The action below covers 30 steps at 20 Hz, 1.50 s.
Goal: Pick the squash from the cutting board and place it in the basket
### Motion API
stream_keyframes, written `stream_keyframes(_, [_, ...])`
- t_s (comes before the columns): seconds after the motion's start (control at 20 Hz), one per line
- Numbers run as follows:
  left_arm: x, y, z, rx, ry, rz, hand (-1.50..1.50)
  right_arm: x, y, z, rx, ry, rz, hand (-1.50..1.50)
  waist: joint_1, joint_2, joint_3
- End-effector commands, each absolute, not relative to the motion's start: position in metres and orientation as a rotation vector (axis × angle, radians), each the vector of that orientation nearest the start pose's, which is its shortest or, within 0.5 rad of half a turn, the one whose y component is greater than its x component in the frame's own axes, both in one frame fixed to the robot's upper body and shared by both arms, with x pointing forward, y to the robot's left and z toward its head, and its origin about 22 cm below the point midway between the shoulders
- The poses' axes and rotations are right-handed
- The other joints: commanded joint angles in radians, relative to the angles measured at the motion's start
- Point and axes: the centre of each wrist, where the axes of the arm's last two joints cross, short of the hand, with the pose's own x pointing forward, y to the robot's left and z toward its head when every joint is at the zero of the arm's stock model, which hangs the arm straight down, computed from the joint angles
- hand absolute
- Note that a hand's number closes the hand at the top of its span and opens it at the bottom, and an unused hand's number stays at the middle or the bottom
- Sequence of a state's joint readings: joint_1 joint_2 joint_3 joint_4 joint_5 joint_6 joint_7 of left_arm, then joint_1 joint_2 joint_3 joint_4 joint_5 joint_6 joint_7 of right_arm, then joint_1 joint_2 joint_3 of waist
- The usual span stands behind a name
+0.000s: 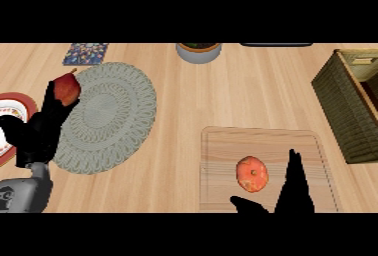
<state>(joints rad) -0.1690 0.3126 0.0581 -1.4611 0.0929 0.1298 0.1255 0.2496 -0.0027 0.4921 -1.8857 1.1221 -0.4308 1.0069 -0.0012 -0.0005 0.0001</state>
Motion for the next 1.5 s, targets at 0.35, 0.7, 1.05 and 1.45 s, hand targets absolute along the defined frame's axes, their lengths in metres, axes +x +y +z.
stream_keyframes(0.35, [0.306,0.280,0.057,0.291,-1.525,-0.029,0.00,0.184,-0.148,0.001,-0.966,-0.892,0.145,-1.50,-0.003,0.001,0.000])
stream_keyframes(0.7, [0.298,0.291,0.056,0.285,-1.528,-0.038,0.00,0.182,-0.139,-0.013,-0.955,-0.914,0.135,-1.50,-0.001,0.000,0.000])
stream_keyframes(1.05, [0.304,0.292,0.036,0.309,-1.504,-0.027,0.00,0.207,-0.140,-0.012,-0.954,-0.886,0.160,-1.50,-0.002,0.001,0.000])
stream_keyframes(1.45, [0.300,0.300,0.048,0.308,-1.512,-0.017,0.00,0.196,-0.137,-0.034,-0.859,-0.860,0.254,1.50,0.000,0.001,0.000])
